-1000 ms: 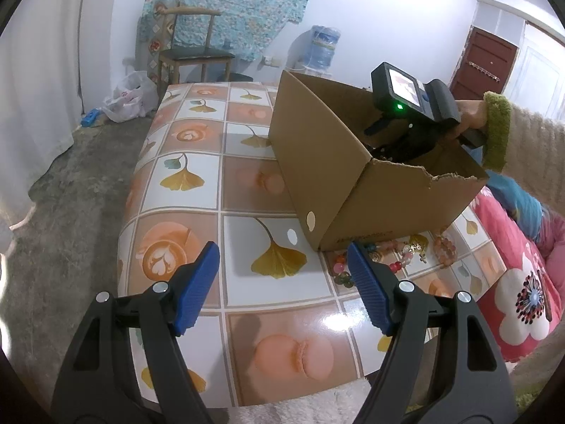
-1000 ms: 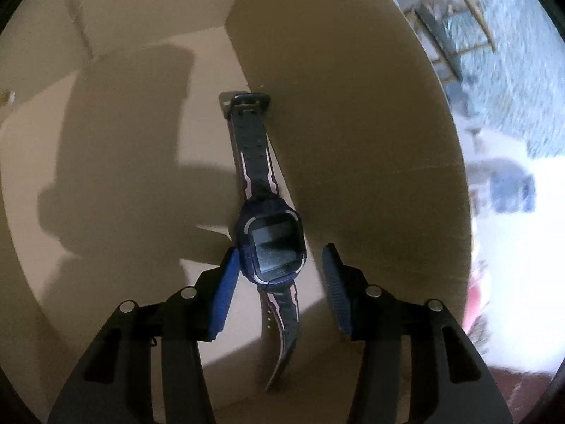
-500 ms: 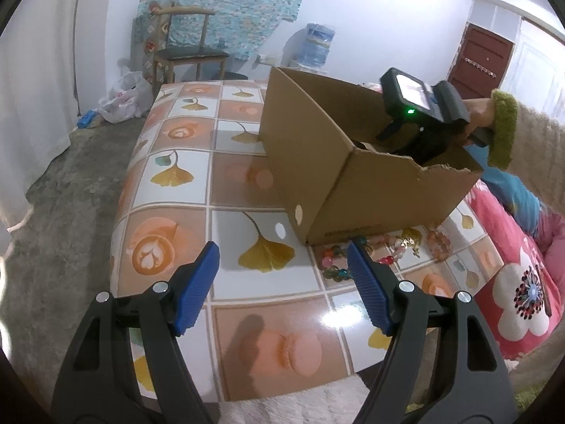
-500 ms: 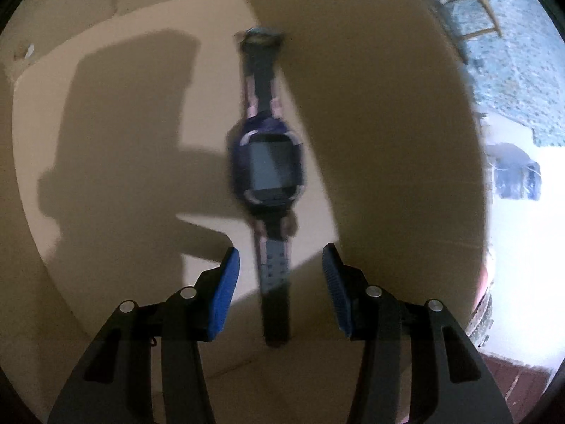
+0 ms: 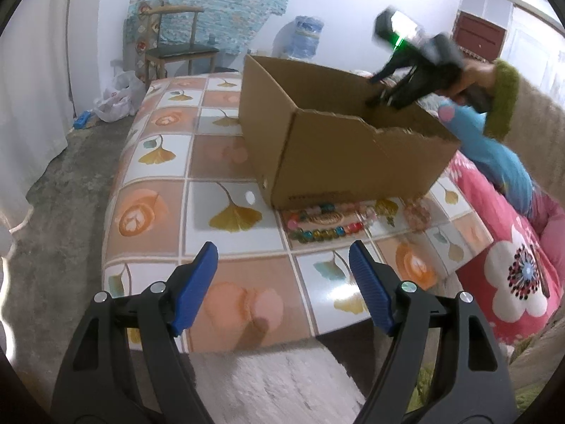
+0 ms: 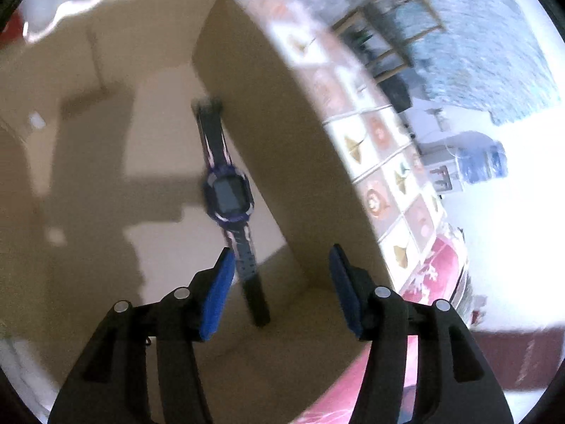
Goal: Organize jewelry
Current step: 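Withdraw the right tool from the box toward the bracelets, then lower the left gripper onto the multicolour bead bracelet and close it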
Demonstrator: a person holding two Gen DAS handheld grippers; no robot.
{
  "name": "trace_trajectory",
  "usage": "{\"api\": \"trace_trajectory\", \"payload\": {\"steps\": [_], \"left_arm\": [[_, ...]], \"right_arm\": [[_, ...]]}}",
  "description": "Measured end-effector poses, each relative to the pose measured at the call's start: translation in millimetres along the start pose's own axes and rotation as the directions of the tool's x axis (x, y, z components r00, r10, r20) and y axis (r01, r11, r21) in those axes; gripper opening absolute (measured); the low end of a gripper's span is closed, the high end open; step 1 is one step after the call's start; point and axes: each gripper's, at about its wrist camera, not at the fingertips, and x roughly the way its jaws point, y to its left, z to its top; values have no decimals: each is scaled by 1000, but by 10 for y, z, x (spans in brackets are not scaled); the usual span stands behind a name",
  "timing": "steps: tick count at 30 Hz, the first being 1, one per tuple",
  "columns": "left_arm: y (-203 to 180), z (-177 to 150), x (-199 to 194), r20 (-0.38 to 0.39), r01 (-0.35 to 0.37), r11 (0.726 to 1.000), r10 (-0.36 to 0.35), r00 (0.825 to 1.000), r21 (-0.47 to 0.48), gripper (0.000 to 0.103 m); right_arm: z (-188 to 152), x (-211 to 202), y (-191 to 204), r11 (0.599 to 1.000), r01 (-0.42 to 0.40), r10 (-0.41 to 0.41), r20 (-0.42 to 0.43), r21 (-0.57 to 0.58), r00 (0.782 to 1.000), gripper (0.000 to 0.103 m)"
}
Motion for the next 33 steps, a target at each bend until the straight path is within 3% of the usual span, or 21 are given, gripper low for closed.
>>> {"api": "trace_trajectory", "payload": {"steps": [3,5,6,7,9,11,12,15,17,19,22,24,27,33], "left_arm": [[-121,-58,45,-28,-5,999,6,1000,35,77],[-217,-96,100,-55,-10,998,14,998,69,79],[-253,-109,129,-65,-12,996,18,998,84,80],[-302,-123,168,-78,-17,994,25,997,104,81],[-376,-147,244,-98,-32,990,45,994,134,82],[-424,-148,333,-118,-41,988,59,991,148,83],[-436,-142,389,-133,-50,988,70,989,148,83],[-438,-100,500,-150,-65,988,86,985,137,83],[-417,-48,520,-141,-71,991,86,986,110,83],[-366,35,514,-124,-73,995,80,989,62,83],[-299,146,507,-102,-75,997,75,992,8,77],[-275,195,538,-104,-90,996,89,991,-5,69],[-244,239,614,-121,-90,996,86,989,-25,61],[-178,288,748,-154,-67,997,59,986,-47,48]], "right_arm": [[-275,-501,-7,987,-72,48,163,142,985,68],[-521,-824,8,960,-149,79,281,238,957,72],[-751,-1024,82,928,-219,103,357,301,928,74],[-830,-1004,123,907,-258,116,391,333,913,75],[-1216,-1088,333,834,-360,148,460,418,876,79],[-1586,-1031,625,750,-430,173,477,503,861,79],[-1698,-985,697,721,-439,172,474,537,863,79],[-2003,-655,998,602,-413,152,410,683,899,79],[-2177,-536,1129,478,-467,173,441,744,881,78],[-2243,-377,1220,369,-509,188,474,778,860,68],[-2144,-352,1346,314,-569,211,529,760,822,55],[-1996,-372,1429,301,-612,234,565,731,791,46],[-1731,-329,1454,286,-644,270,586,709,764,37],[-1451,-96,1477,264,-619,309,544,739,781,23]]}}
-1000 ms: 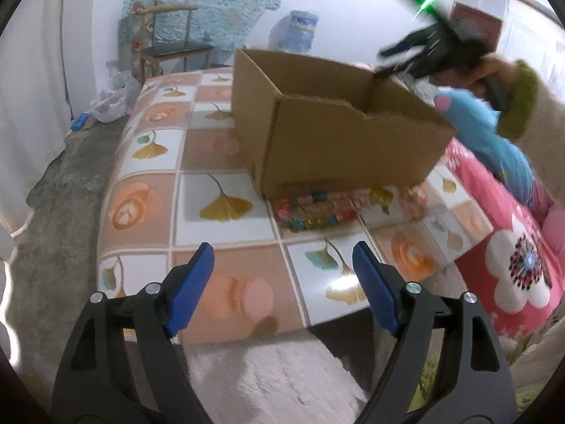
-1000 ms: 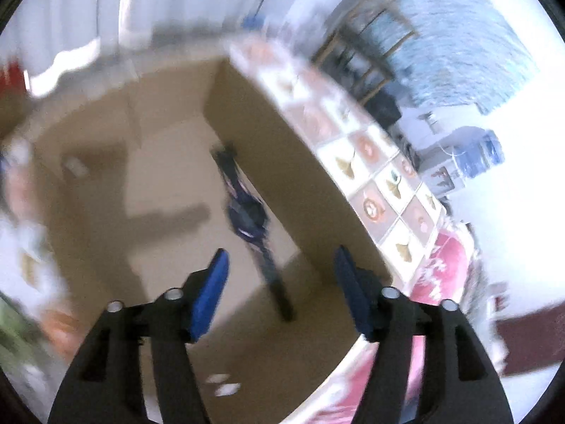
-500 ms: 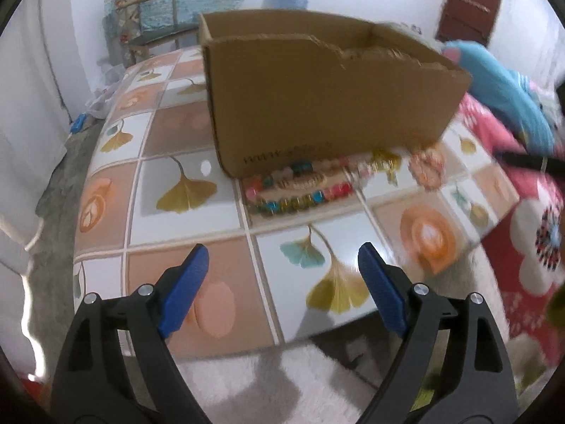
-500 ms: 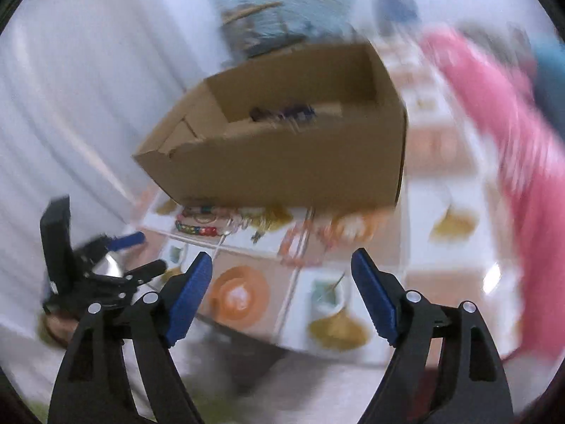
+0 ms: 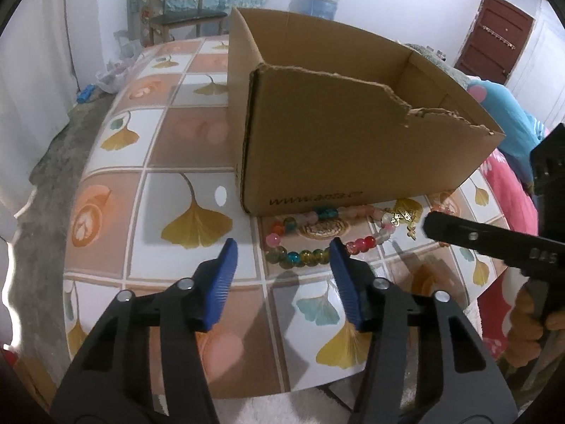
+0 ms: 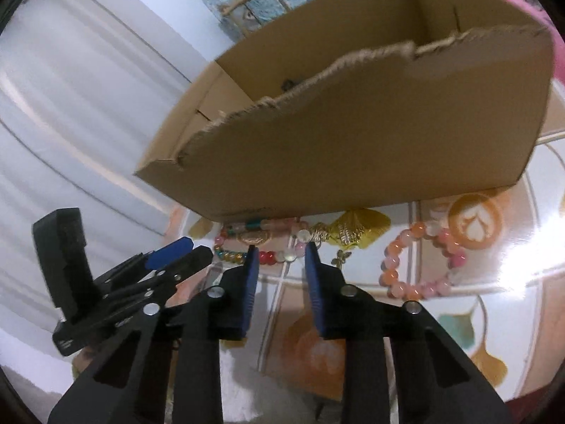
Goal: Organize jewelry
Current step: 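Lower the left gripper onto the multicolour bead bracelet and close it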
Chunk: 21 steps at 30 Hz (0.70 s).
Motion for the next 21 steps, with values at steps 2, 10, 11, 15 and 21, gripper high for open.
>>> {"api": "trace_trajectory", "payload": {"steps": [2,10,11,15,21], "left_arm": [[31,25,54,-17,11,1000,-11,1000,-4,44],[91,100,203,-60,21,1000,-22,998,-15,31],[85,107,207,-60,19,1000,-20,998,-11,29],[72,133,230,-64,18,1000,-18,998,-4,27],[79,162,254,-69,17,1000,-17,997,-1,27]], "right_arm": [[11,72,-4,1000,20,-20,-8,2,1000,22],[25,216,39,997,72,-73,-31,-14,997,18],[28,229,46,997,78,-78,-34,-15,996,17],[51,292,79,996,90,-91,-48,-18,995,14],[99,424,163,994,108,-110,-67,-31,992,14]]}}
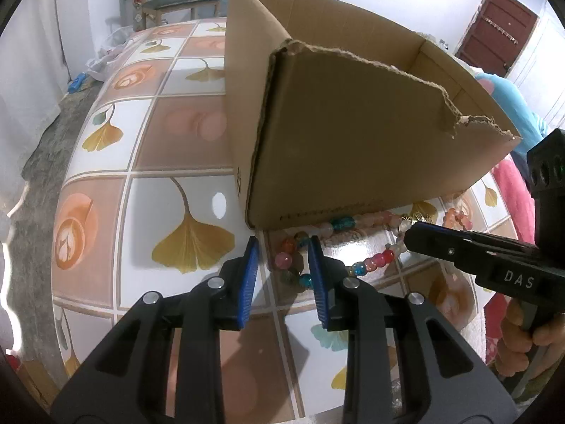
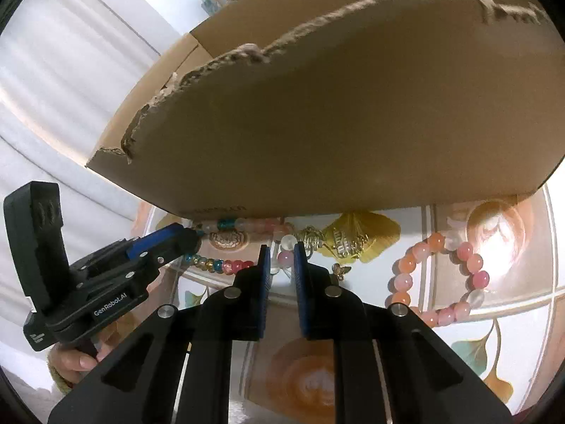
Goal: Organize jewelry
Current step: 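Lower the left gripper onto the multicolour bead bracelet and close it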
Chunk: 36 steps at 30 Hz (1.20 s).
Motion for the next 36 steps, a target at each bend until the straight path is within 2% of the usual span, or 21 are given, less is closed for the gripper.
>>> {"api": "trace_trajectory", "payload": {"steps": [7,15,25,32,36], "left_arm": [[3,-1,6,0,5,1000,-5,1000,6,26],[-24,-22,17,6,-21,999,20,1000,37,9],[-59,-130,-134,39,7,998,-10,999,65,9],[93,-186,-201,44,-23,999,21,999,42,9],[177,-196,-179,38,-14,1000,14,999,16,9]], "right_arm": [[67,70,79,1000,27,-27,-19,-16,999,14],[101,135,222,997,57,-58,-18,-47,998,15],[77,153,366,992,85,-87,-13,-94,996,15],[49,215,527,987,86,-92,-37,-138,995,15],[56,246,572,986,85,-92,-43,-142,995,22]]}}
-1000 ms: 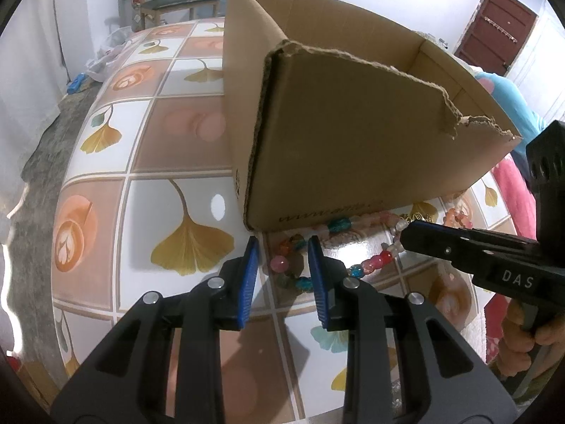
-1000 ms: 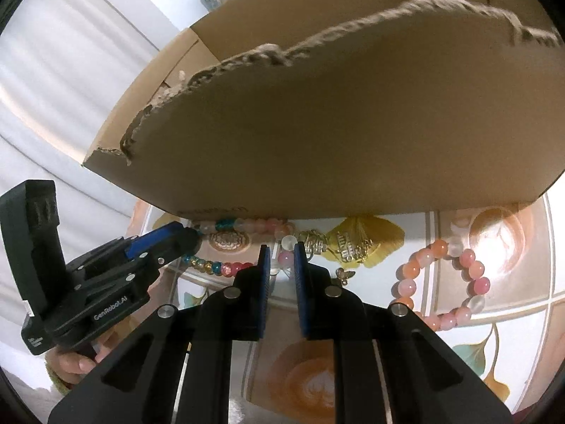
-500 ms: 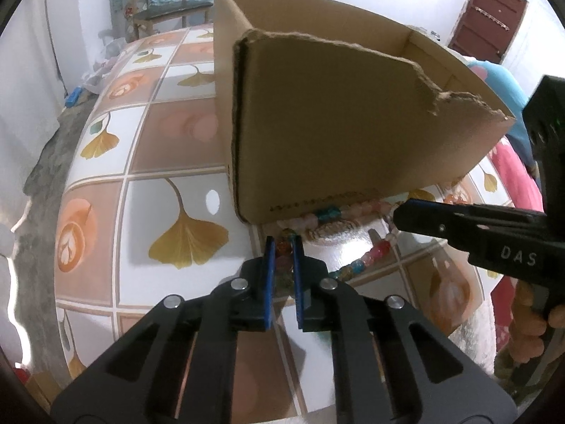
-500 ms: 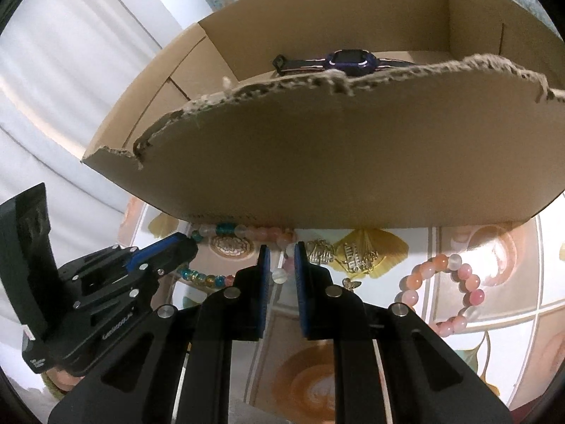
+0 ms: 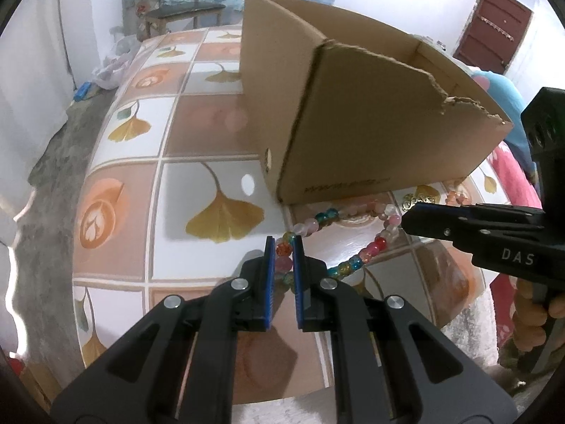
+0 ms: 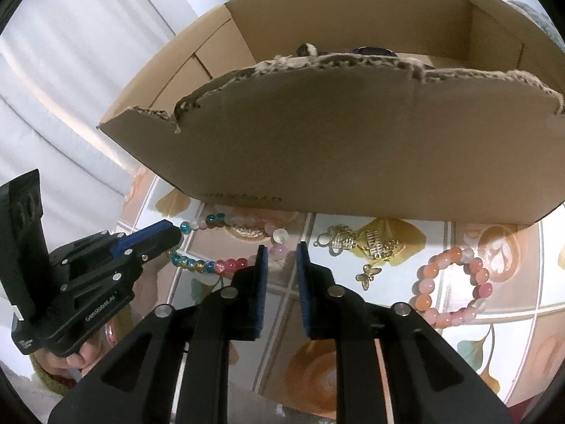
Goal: Organize jewelry
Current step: 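Lower the left gripper onto the multicolour bead bracelet and close it, then lift the bracelet with the left gripper and carry it over the box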
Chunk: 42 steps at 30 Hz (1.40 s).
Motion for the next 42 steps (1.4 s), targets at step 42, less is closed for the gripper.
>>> {"api": "trace_trajectory", "payload": {"steps": [42], "left_arm": [[-363,103,-570,186,-32,992,10,982,118,9]], "right_arm": [[13,-528,833,977,47,-8,185,-208,983,9]]}}
